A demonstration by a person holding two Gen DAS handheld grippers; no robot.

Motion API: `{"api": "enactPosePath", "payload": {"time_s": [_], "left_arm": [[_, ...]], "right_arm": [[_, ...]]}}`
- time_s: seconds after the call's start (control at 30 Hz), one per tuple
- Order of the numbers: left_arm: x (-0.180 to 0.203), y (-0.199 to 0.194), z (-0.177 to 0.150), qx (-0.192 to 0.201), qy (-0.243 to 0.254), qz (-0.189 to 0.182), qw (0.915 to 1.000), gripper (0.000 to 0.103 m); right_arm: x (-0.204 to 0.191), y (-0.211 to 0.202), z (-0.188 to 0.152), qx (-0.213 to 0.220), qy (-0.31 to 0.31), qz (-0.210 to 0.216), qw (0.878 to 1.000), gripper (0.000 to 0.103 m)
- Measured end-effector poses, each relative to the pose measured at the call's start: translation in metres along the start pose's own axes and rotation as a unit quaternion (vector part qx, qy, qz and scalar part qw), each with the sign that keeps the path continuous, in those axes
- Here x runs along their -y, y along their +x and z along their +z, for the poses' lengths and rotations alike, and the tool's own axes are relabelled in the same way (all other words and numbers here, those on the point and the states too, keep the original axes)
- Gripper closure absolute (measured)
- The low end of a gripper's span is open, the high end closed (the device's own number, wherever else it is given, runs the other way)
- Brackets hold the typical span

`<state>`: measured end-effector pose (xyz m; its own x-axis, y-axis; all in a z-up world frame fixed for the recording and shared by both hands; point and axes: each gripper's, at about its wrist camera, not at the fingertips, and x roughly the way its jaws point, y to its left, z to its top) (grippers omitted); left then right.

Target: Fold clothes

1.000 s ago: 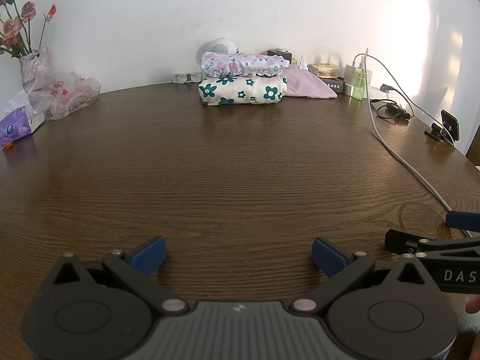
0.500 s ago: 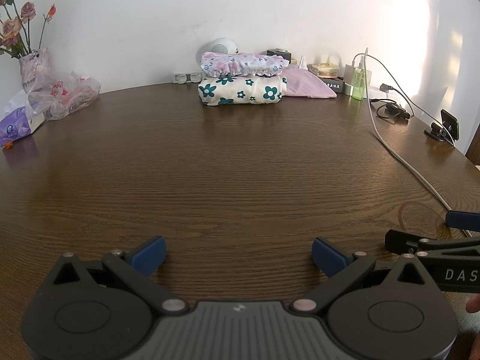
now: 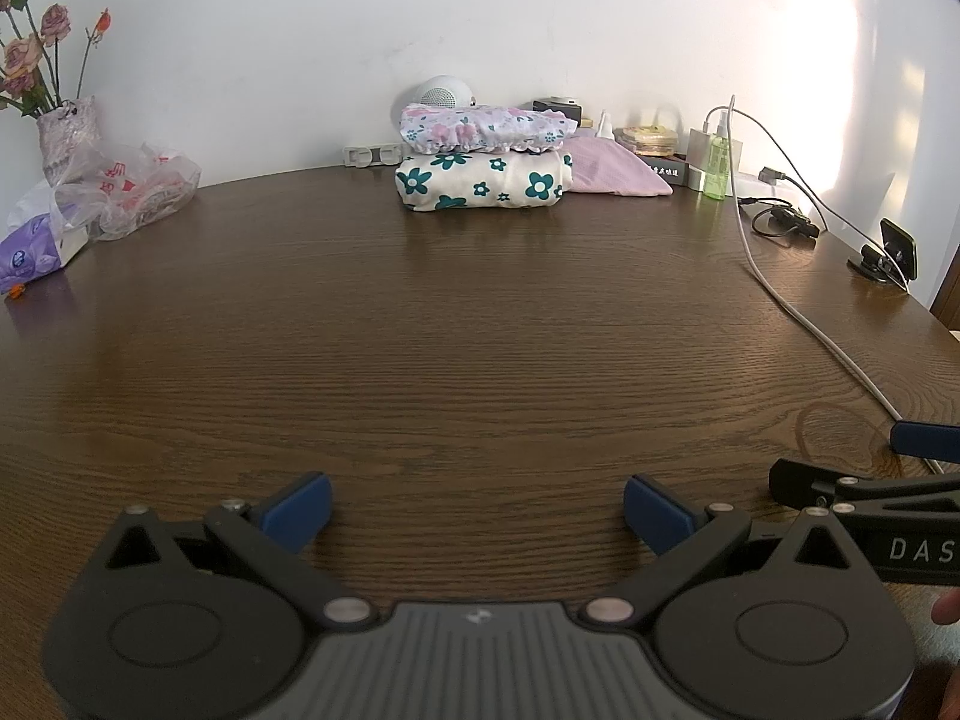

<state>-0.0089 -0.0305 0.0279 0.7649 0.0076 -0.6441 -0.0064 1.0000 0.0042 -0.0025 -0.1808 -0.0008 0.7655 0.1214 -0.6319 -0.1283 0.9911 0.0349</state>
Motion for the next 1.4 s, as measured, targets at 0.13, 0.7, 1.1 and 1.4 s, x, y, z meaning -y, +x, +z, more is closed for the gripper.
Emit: {"api": "enactPosePath", "payload": {"time_s": [0.13, 0.7, 1.1, 1.4], "left_arm": [[0.0005, -0.0002, -0.0001, 0.0, 0.0, 0.0, 1.0, 0.0], [-0.0005, -0.0019, 0.0, 0.002, -0.004, -0.004, 1.0, 0.0], [-0.0006, -0.0007, 0.0003, 0.001, -0.002, -0.003, 1.0, 0.0], [0.0007, -0.0006, 0.0006, 0.0, 0.001, 0.0, 1.0, 0.0]], "right_arm": [[0.0, -0.0001, 0.0002, 0.0, 0.0, 0.0, 1.0, 0.001], [-0.0009, 0.0007, 0.0005, -0.001, -0.002, -0.002, 1.0, 0.001], [0.0, 0.0005, 0.0005, -0.001, -0.001, -0.001, 1.0, 0.001], [-0.0002, 0.0003, 0.0001, -0.001, 0.001, -0.001, 1.0, 0.001]]}}
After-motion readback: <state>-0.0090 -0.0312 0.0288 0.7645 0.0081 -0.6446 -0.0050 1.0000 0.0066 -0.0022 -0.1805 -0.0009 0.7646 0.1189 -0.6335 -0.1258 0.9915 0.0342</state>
